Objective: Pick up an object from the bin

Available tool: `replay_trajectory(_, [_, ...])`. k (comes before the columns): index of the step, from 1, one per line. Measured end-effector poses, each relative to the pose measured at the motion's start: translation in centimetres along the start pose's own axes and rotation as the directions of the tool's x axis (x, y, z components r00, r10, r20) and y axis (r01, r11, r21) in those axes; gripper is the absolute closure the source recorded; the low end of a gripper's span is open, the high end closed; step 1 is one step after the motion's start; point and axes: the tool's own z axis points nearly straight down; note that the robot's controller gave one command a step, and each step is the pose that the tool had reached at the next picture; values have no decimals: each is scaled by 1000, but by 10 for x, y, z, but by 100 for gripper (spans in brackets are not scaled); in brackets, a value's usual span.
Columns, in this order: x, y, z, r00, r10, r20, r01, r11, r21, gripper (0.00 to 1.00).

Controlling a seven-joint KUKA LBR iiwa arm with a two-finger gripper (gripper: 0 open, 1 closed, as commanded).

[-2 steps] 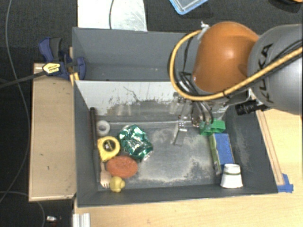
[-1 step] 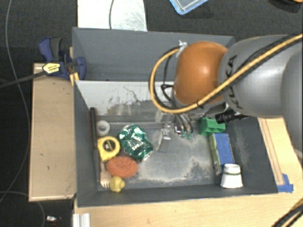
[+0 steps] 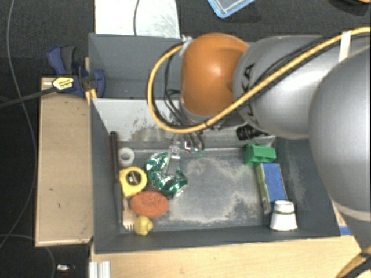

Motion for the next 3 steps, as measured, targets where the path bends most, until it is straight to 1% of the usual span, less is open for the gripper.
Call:
replay_trajectory(1, [8,3,48,975,-223,6,223,975,-3,0])
replay_trajectory(2, [10,-6,70,970,-244,4,244,970,-3,0])
replay_trajectory(3, [-1,-57,102,944,-329,15,329,944,-9,100])
